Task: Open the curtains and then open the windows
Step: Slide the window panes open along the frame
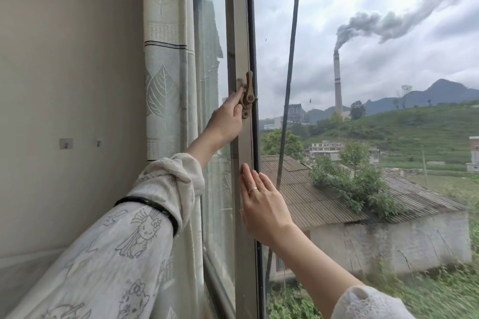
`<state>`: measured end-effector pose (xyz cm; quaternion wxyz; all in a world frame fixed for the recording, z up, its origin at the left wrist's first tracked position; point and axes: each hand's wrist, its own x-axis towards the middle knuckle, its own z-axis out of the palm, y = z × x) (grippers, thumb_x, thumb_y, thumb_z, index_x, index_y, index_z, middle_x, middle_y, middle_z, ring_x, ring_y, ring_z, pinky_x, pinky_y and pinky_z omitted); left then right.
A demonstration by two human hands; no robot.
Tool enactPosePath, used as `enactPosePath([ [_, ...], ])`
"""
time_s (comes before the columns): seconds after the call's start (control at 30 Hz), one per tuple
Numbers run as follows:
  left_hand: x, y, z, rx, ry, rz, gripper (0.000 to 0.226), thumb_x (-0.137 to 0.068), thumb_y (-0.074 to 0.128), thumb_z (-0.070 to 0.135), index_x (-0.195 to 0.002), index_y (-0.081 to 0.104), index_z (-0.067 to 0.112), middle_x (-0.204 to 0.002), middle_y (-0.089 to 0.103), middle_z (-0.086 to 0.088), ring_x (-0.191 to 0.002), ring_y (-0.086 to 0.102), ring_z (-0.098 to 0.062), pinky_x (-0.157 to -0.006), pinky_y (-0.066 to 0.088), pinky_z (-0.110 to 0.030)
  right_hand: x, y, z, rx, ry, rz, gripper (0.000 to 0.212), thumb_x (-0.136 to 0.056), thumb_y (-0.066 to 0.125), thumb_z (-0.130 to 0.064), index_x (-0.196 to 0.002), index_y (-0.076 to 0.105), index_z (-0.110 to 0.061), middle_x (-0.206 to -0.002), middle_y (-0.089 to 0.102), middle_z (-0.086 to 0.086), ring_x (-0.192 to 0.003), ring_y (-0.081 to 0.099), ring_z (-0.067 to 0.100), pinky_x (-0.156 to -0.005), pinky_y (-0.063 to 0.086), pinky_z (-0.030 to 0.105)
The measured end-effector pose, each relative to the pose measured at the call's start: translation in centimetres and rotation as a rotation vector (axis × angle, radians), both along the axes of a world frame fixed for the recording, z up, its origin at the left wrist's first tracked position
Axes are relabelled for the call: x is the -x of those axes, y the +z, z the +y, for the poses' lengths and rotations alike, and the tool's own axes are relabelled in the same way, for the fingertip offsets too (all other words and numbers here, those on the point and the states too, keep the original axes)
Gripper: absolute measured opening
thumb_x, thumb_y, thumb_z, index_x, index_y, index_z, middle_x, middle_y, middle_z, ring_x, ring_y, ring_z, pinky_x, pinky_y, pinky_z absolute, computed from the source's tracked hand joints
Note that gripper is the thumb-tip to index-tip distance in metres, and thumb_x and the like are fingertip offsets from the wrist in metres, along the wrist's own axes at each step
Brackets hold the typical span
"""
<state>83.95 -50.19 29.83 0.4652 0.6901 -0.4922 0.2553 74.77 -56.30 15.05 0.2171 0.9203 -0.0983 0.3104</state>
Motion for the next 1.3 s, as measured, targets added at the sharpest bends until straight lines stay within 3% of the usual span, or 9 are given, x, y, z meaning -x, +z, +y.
enactPosePath([
  [0.1,0.5,-2.1,2.2,-0.117,0.084,-0.036,0.047,-0.095,0.034,0.024,-0.142,0.028,0.025,-0.147,0.039,-0.002,-0.133,0.039,-0.022,-0.104,0.029,-0.024,0.6,0.5,0.4,-0.046,0.008,0.028,0.064,-0.097,0.037,-0.016,-0.149,0.002,0.002,-0.159,-0.007,0.019,-0.148,0.004,0.029,-0.121,0.004,0.037],
  [0.2,1.7,-4.4,5.1,-0.258,0.13,-0.055,0.042,-0.094,0.038,0.021,-0.135,0.041,0.022,-0.14,0.048,-0.005,-0.128,0.045,-0.024,-0.107,0.033,-0.032,1.8,0.8,1.3,-0.049,0.007,0.057,0.055,-0.095,0.042,-0.019,-0.145,0.026,-0.002,-0.156,0.019,0.014,-0.144,0.019,0.028,-0.118,0.018,0.038],
  [0.3,3.7,-6.5,8.2,-0.35,0.166,-0.051,0.034,-0.093,0.04,0.02,-0.123,0.055,0.02,-0.129,0.059,-0.003,-0.117,0.054,-0.021,-0.099,0.037,-0.026,3.9,0.5,3.2,-0.067,-0.027,0.067,0.04,-0.093,0.046,-0.023,-0.13,0.047,-0.007,-0.138,0.044,0.012,-0.132,0.036,0.027,-0.109,0.031,0.037],
  [0.4,6.5,-9.0,11.4,-0.439,0.168,-0.014,0.03,-0.092,0.043,0.023,-0.116,0.061,0.022,-0.117,0.065,-0.002,-0.106,0.059,-0.017,-0.092,0.04,-0.025,7.1,-0.5,5.7,-0.094,-0.053,0.121,0.035,-0.095,0.044,-0.026,-0.124,0.052,-0.007,-0.129,0.053,0.012,-0.123,0.046,0.028,-0.098,0.039,0.039],
  [0.6,13.2,-14.2,17.6,-0.533,0.085,0.075,0.028,-0.092,0.043,0.025,-0.112,0.063,0.025,-0.108,0.068,0.0,-0.096,0.059,-0.013,-0.081,0.039,-0.022,16.7,-3.6,10.2,-0.135,-0.119,0.141,0.027,-0.096,0.041,-0.021,-0.112,0.059,-0.008,-0.117,0.062,0.011,-0.111,0.055,0.028,-0.09,0.04,0.038],
  [0.87,25.4,-18.2,22.9,-0.653,0.026,0.06,0.03,-0.093,0.042,0.026,-0.118,0.059,0.024,-0.109,0.066,-0.001,-0.097,0.061,-0.019,-0.088,0.047,-0.031,30.3,-6.5,15.5,-0.217,-0.15,0.143,0.031,-0.097,0.035,-0.019,-0.119,0.055,-0.01,-0.117,0.063,0.01,-0.107,0.058,0.027,-0.088,0.042,0.038],
  [0.97,30.9,-19.7,24.5,-0.624,0.035,0.059,0.03,-0.091,0.041,0.03,-0.115,0.06,0.025,-0.092,0.064,0.006,-0.088,0.061,-0.017,-0.086,0.05,-0.036,35.5,-6.1,16.9,-0.261,-0.161,0.13,0.028,-0.096,0.038,-0.017,-0.116,0.056,-0.01,-0.112,0.064,0.011,-0.1,0.063,0.029,-0.078,0.045,0.037],
  [1.07,35.3,-21.9,26.0,-0.649,0.05,0.082,0.03,-0.09,0.043,0.032,-0.114,0.06,0.026,-0.092,0.06,0.007,-0.087,0.057,-0.014,-0.084,0.048,-0.031,39.6,-6.1,18.0,-0.328,-0.171,0.087,0.025,-0.095,0.039,-0.016,-0.111,0.057,-0.009,-0.109,0.065,0.011,-0.095,0.064,0.03,-0.068,0.043,0.034],
  [1.3,49.8,-26.3,31.2,-0.521,-0.021,0.352,0.025,-0.091,0.045,0.023,-0.104,0.066,0.021,-0.088,0.07,0.004,-0.082,0.063,-0.01,-0.085,0.048,-0.026,54.5,-10.5,22.4,-0.389,-0.144,0.169,0.034,-0.095,0.038,-0.025,-0.121,0.056,-0.013,-0.117,0.064,0.012,-0.103,0.062,0.034,-0.072,0.045,0.036],
])
